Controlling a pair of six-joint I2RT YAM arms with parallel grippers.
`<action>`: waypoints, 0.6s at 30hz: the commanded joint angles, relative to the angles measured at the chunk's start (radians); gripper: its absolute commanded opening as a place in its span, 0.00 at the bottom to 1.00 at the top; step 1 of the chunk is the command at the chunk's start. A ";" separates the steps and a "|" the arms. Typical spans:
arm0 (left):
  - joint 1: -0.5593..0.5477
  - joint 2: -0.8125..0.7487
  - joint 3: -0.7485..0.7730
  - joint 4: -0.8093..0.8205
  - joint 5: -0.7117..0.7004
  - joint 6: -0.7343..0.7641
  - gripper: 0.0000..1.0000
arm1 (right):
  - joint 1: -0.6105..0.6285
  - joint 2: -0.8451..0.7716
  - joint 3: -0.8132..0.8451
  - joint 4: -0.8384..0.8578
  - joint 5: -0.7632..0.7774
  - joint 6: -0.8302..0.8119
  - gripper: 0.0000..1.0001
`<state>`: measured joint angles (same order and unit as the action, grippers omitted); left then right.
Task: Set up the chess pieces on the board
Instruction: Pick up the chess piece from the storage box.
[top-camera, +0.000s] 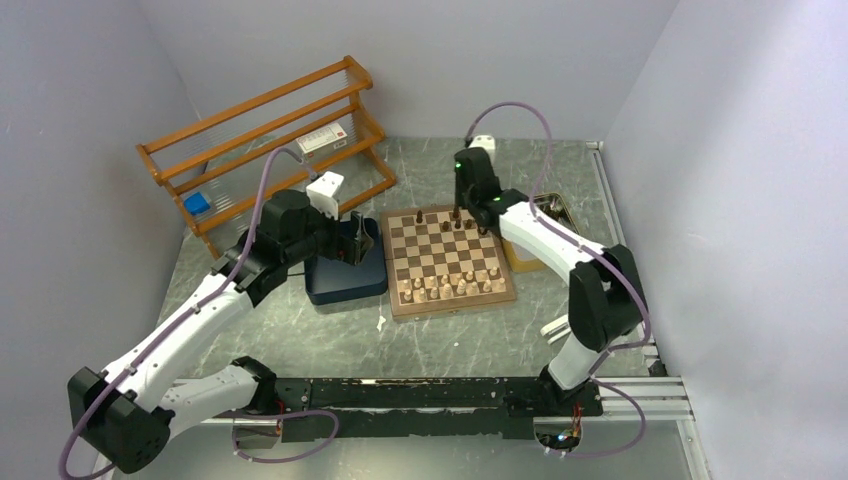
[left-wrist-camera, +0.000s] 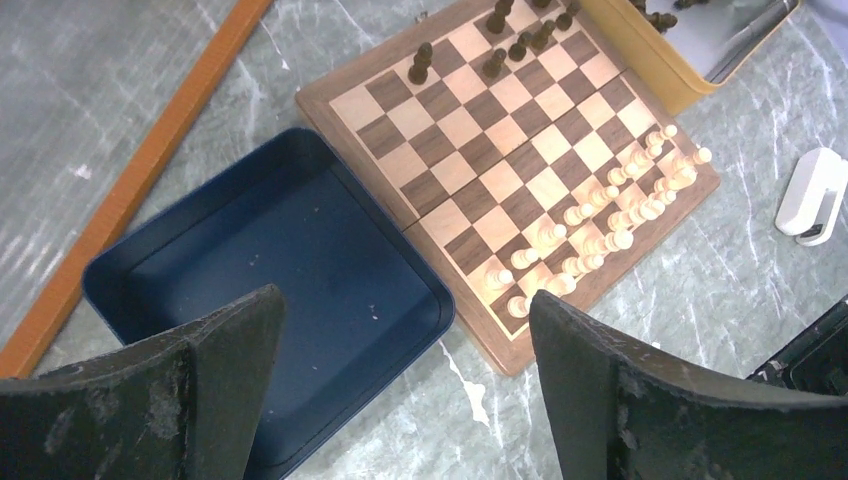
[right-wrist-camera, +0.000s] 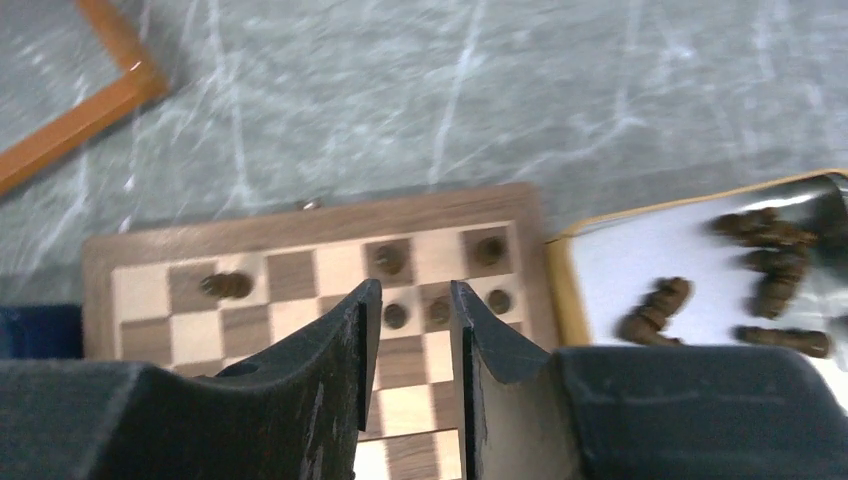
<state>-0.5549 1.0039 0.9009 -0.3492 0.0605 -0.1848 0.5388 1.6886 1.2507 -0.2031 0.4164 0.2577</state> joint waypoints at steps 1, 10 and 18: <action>-0.008 0.044 0.057 -0.045 0.051 -0.025 0.95 | -0.117 -0.076 -0.028 -0.011 0.023 -0.008 0.35; -0.008 0.062 0.055 -0.055 0.045 -0.010 0.95 | -0.359 -0.080 -0.079 0.041 0.015 0.000 0.35; -0.008 0.070 0.027 -0.054 -0.002 0.021 0.95 | -0.478 0.006 -0.112 0.143 -0.007 -0.034 0.28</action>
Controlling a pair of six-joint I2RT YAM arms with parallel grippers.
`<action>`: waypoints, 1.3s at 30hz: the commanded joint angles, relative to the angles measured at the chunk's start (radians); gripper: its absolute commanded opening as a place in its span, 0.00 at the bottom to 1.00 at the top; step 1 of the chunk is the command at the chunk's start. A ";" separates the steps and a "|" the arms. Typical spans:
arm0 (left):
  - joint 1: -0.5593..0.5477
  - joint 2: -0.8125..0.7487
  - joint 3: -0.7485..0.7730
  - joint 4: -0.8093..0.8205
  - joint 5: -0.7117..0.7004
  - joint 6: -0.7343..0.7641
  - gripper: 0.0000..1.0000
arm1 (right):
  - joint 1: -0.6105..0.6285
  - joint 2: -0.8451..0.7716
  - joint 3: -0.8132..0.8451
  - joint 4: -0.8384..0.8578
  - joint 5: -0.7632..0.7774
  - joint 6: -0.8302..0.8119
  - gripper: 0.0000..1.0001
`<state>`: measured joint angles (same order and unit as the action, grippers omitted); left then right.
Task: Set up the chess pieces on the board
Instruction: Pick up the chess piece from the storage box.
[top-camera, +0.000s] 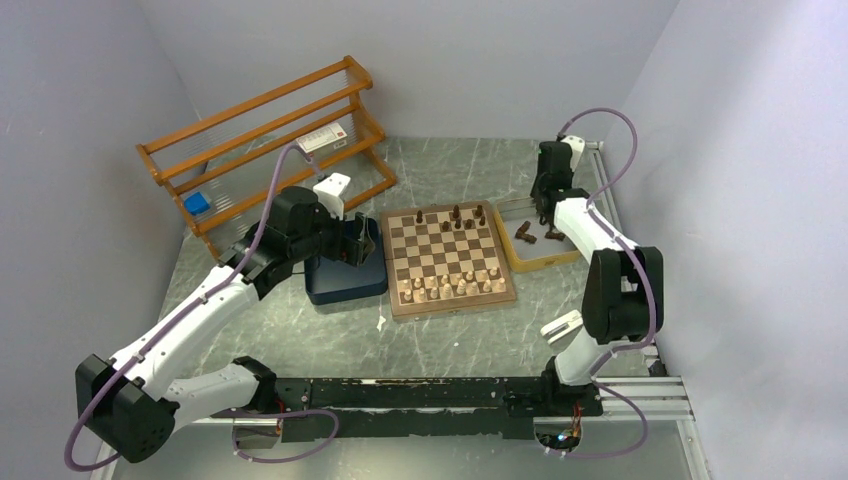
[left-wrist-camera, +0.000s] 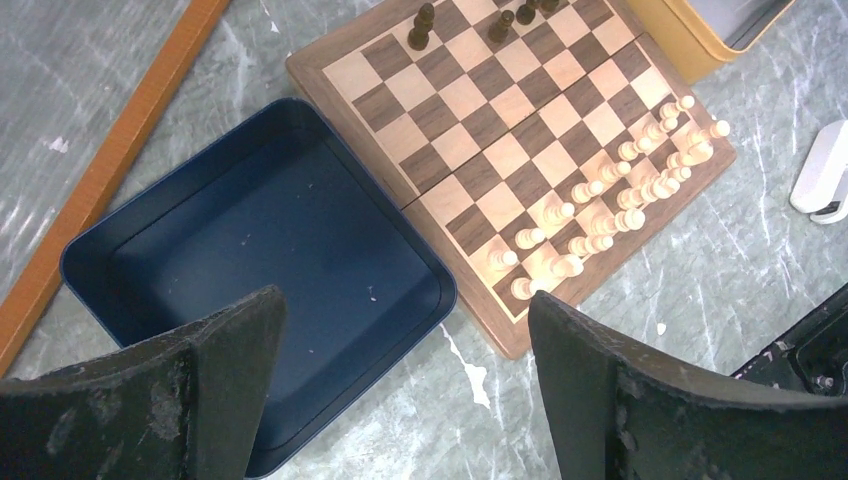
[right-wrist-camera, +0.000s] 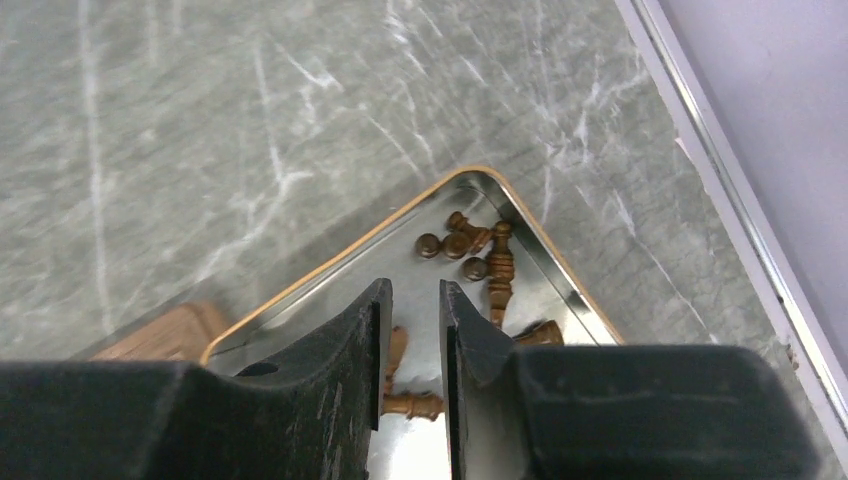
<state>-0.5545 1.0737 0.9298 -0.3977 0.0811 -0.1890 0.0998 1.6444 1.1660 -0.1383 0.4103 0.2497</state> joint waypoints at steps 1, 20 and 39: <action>-0.008 -0.001 -0.002 -0.005 -0.024 0.026 0.95 | -0.051 0.065 -0.027 0.086 -0.004 -0.027 0.28; -0.008 -0.035 -0.009 0.003 -0.021 0.038 0.95 | -0.121 0.229 -0.007 0.206 -0.055 -0.097 0.28; -0.008 -0.025 -0.005 0.007 -0.014 0.037 0.95 | -0.138 0.310 0.031 0.202 -0.100 -0.122 0.28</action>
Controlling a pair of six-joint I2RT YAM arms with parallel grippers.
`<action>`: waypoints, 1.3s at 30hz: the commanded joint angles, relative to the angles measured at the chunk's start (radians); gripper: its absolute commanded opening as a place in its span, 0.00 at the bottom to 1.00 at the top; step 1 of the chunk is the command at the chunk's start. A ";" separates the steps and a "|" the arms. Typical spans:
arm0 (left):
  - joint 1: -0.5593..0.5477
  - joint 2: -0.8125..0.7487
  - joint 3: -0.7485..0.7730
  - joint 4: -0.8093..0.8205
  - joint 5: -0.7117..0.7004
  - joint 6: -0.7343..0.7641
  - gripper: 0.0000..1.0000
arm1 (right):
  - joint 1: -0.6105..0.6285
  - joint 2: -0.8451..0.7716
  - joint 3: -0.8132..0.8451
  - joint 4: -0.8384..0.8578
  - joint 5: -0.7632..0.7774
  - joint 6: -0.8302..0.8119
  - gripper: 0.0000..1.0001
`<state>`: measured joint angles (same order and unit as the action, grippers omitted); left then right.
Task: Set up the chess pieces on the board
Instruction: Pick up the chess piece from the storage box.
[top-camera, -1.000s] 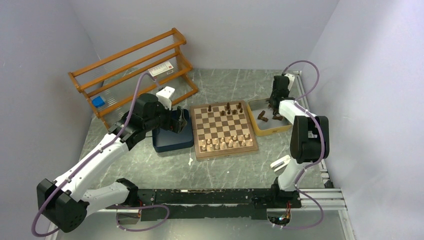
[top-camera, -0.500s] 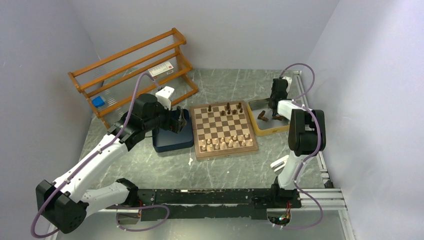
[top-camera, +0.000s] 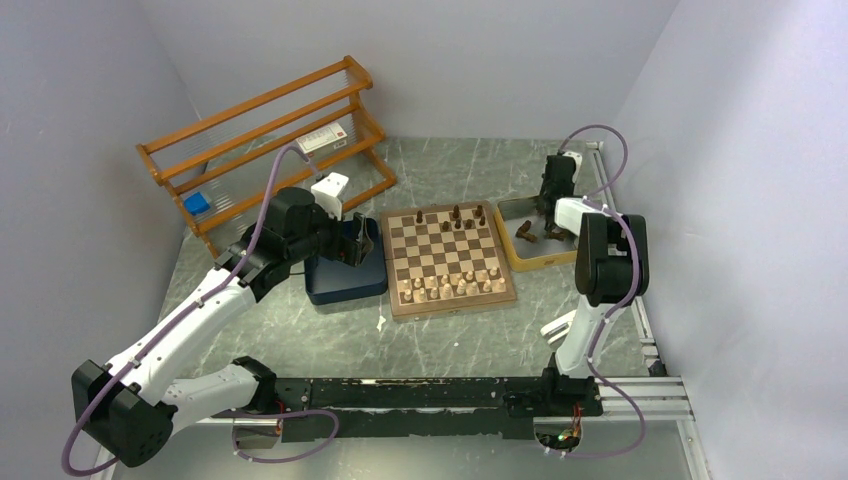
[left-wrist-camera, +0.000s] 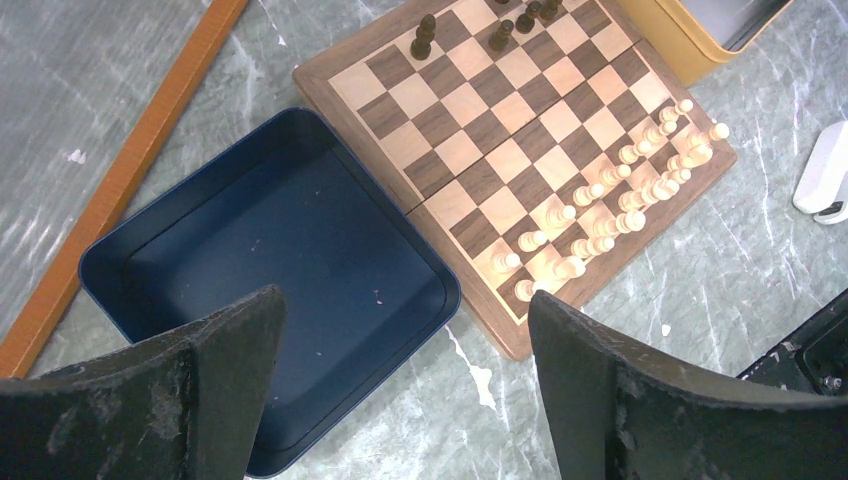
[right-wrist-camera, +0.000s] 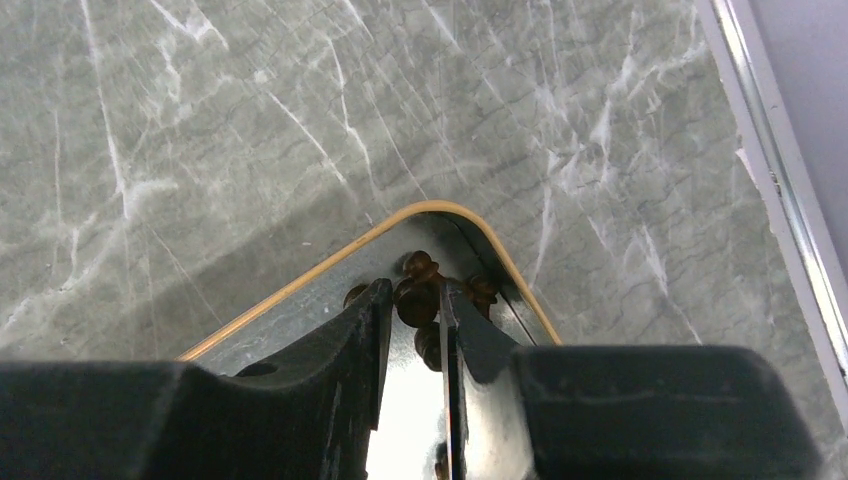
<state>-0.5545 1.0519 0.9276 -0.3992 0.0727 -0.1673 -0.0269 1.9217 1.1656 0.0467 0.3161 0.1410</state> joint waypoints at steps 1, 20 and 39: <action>-0.008 -0.003 -0.003 0.008 -0.005 0.017 0.95 | -0.011 0.036 0.034 0.016 -0.007 -0.015 0.28; -0.007 -0.002 -0.004 0.005 -0.011 0.016 0.95 | -0.009 -0.019 0.061 -0.064 0.040 0.012 0.17; -0.008 -0.008 -0.007 0.003 -0.014 0.016 0.95 | 0.007 -0.036 0.067 -0.109 0.025 0.040 0.16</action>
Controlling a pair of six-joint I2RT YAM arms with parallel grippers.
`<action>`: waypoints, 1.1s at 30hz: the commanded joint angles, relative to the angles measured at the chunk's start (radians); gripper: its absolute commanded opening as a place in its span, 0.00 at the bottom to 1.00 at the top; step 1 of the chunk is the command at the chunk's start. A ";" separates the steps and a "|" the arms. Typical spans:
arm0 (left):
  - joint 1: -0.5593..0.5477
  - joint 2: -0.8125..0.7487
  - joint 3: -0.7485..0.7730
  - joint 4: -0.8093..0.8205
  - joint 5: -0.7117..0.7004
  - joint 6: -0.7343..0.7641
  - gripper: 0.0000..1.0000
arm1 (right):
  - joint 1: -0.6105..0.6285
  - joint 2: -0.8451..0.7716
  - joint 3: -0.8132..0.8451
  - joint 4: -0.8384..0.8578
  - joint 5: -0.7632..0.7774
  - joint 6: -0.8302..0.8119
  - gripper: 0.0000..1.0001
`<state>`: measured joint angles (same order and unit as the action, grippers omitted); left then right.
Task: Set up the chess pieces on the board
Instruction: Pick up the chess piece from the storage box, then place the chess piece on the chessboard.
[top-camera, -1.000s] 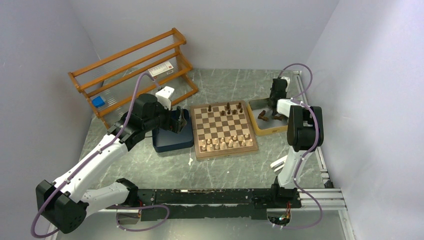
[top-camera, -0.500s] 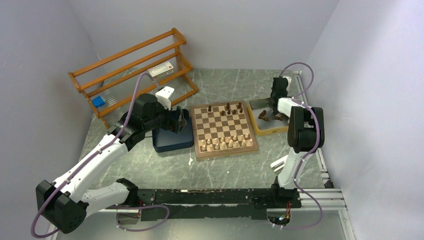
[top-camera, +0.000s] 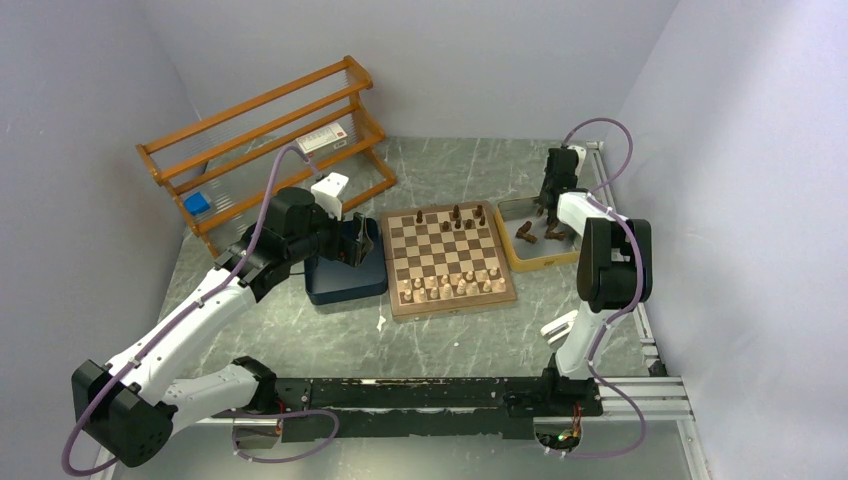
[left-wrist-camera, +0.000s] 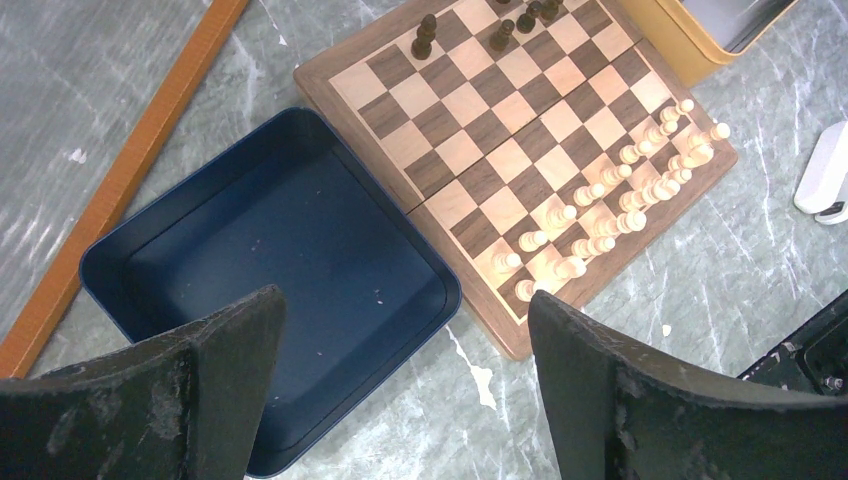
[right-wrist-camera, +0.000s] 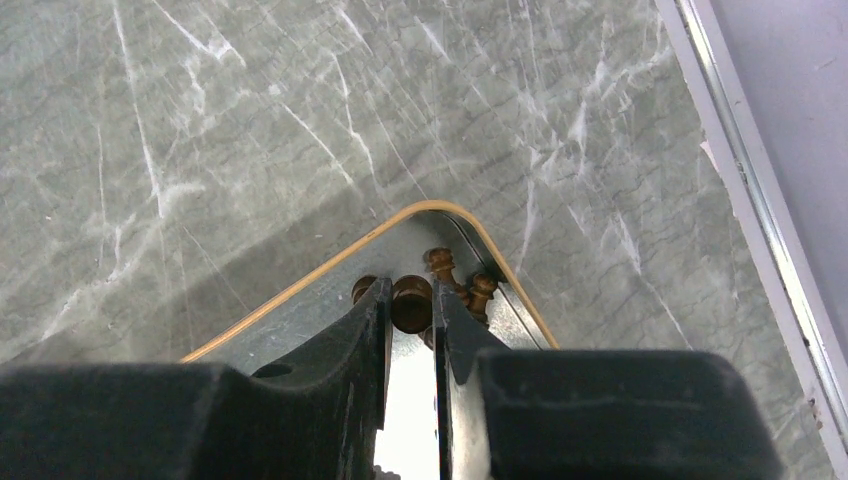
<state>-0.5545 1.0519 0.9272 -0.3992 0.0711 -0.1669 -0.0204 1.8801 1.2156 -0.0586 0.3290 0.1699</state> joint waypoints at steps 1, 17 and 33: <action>-0.008 -0.007 -0.007 0.004 -0.013 0.016 0.95 | 0.000 0.005 0.018 -0.005 0.009 0.012 0.16; -0.007 -0.003 -0.002 0.002 -0.019 0.016 0.94 | 0.104 -0.109 0.087 -0.125 -0.108 0.077 0.17; -0.006 -0.043 -0.005 0.008 -0.061 0.017 0.94 | 0.503 -0.088 0.234 -0.165 -0.103 0.112 0.17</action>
<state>-0.5545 1.0420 0.9268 -0.3992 0.0345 -0.1612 0.4141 1.7679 1.3895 -0.2119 0.2230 0.2653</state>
